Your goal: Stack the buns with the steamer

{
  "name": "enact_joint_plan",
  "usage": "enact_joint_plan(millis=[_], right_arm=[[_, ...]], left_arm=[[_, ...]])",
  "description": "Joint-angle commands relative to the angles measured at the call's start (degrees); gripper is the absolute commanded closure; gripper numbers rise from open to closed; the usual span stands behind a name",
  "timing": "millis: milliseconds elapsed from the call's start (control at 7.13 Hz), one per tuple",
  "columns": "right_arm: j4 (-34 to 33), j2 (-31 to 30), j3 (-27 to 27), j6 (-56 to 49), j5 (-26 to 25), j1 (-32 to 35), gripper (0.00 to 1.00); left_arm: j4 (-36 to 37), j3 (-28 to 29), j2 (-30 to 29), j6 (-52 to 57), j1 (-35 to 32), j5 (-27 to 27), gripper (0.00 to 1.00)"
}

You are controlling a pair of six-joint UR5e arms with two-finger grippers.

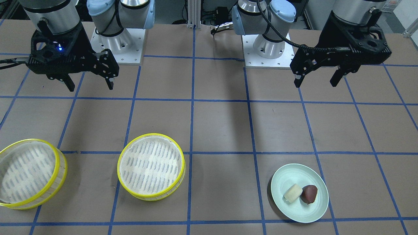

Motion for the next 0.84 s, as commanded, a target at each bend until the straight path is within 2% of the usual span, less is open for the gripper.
enact_joint_plan(millis=[0, 140, 280, 421, 561, 701], right_arm=[[-0.99, 1.1, 0.47, 0.0, 0.08, -0.6, 0.0], [-1.43, 3.72, 0.48, 0.0, 0.08, -3.21, 0.0], [-1.18, 7.49, 0.39, 0.18, 1.21, -9.24, 0.0], [-1.78, 8.74, -0.31, 0.01, 1.22, -14.79, 0.0], [-5.36, 10.15, -0.75, -4.26, 1.31, -20.76, 0.01], [-8.61, 12.86, -3.1, -13.0, 2.53, -25.78, 0.01]], left_arm=[[0.99, -0.25, -2.45, 1.75, 1.41, -0.72, 0.0], [3.7, -0.34, -4.2, 3.15, 1.42, -1.25, 0.0], [4.86, -0.34, -6.92, 5.26, 1.68, -1.16, 0.0], [6.87, -0.34, -9.73, 10.32, 1.77, -1.25, 0.0], [12.54, -0.51, -13.06, 20.73, 1.86, -0.73, 0.0], [18.43, -1.82, -16.84, 24.84, 2.03, -0.9, 0.0]])
